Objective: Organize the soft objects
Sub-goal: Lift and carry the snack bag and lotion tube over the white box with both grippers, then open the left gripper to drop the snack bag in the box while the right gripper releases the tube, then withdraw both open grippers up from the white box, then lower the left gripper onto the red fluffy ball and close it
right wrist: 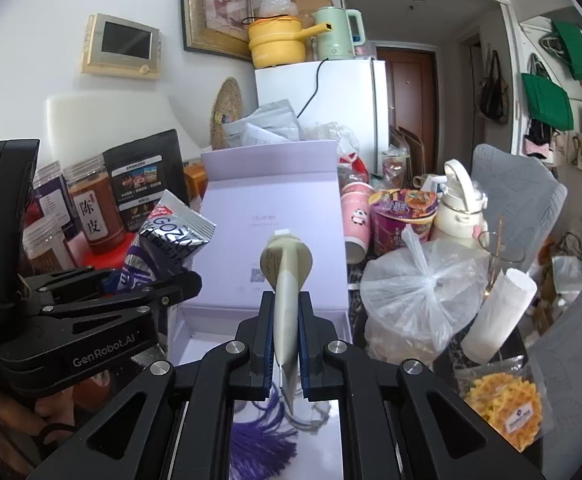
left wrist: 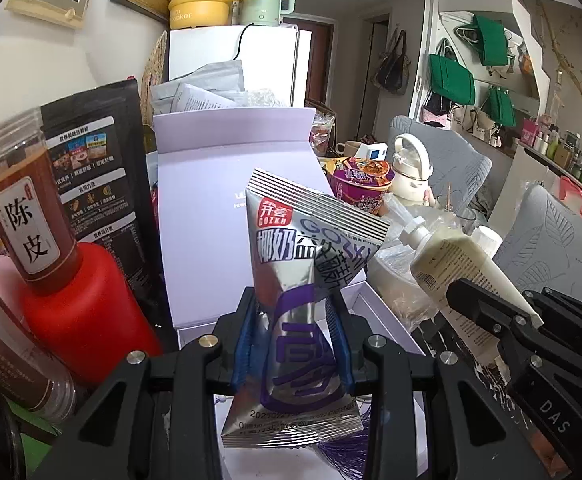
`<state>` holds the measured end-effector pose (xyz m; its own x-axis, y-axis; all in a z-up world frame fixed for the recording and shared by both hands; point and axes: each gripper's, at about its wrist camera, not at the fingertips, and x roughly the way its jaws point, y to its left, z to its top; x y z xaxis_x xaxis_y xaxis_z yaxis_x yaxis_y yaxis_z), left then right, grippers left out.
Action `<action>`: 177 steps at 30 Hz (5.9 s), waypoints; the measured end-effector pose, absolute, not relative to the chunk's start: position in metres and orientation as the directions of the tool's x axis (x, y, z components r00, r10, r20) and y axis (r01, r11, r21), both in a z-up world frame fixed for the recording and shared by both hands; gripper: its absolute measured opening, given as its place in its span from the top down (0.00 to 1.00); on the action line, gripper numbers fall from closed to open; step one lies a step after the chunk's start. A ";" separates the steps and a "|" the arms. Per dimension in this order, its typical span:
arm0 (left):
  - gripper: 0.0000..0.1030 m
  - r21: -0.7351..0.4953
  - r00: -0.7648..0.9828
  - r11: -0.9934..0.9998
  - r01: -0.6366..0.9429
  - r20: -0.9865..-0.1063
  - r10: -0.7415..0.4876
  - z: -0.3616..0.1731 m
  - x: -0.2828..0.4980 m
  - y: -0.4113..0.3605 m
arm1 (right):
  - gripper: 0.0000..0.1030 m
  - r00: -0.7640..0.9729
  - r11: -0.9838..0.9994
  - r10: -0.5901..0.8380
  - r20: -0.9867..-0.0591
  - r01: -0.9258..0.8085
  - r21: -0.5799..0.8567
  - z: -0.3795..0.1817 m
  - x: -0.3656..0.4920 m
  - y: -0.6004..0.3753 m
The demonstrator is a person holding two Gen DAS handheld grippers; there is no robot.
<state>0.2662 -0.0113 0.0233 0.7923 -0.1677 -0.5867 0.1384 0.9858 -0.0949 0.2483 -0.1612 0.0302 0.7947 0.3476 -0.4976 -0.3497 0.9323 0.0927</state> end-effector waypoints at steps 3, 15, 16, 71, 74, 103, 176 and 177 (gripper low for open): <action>0.67 -0.092 0.776 0.987 0.131 -0.610 -0.160 0.014 0.274 -0.011 | 0.90 0.785 0.934 0.339 -0.519 -0.348 0.084 0.022 0.255 -0.159; 0.67 -0.012 0.714 0.994 0.110 -0.694 -0.087 -0.022 0.295 -0.018 | 0.90 0.734 0.938 0.308 -0.605 -0.339 0.067 -0.009 0.277 -0.151; 0.67 -0.009 0.712 0.994 0.111 -0.697 -0.086 -0.024 0.296 -0.019 | 0.90 0.730 0.939 0.307 -0.611 -0.338 0.067 -0.011 0.278 -0.151; 0.14 0.067 0.702 0.997 -0.033 -0.708 0.071 0.000 0.292 -0.019 | 0.27 0.765 0.962 0.210 -0.608 -0.274 -0.013 0.018 0.256 -0.157; 0.14 0.061 0.712 0.998 -0.034 -0.699 0.067 0.010 0.286 -0.018 | 0.25 0.776 0.963 0.206 -0.596 -0.268 -0.017 0.026 0.249 -0.159; 0.14 0.015 0.842 0.999 0.032 -0.540 -0.019 0.099 0.153 -0.013 | 0.16 0.862 0.964 0.221 -0.456 -0.264 -0.031 0.097 0.127 -0.169; 0.14 -0.100 0.644 0.979 0.176 -0.741 -0.191 -0.075 0.104 -0.026 | 0.12 0.725 0.982 0.173 -0.667 -0.182 0.057 -0.065 0.037 -0.190; 0.14 -0.091 0.640 0.979 0.181 -0.745 -0.187 -0.077 0.107 -0.026 | 0.12 0.722 0.981 0.176 -0.670 -0.181 0.063 -0.067 0.039 -0.190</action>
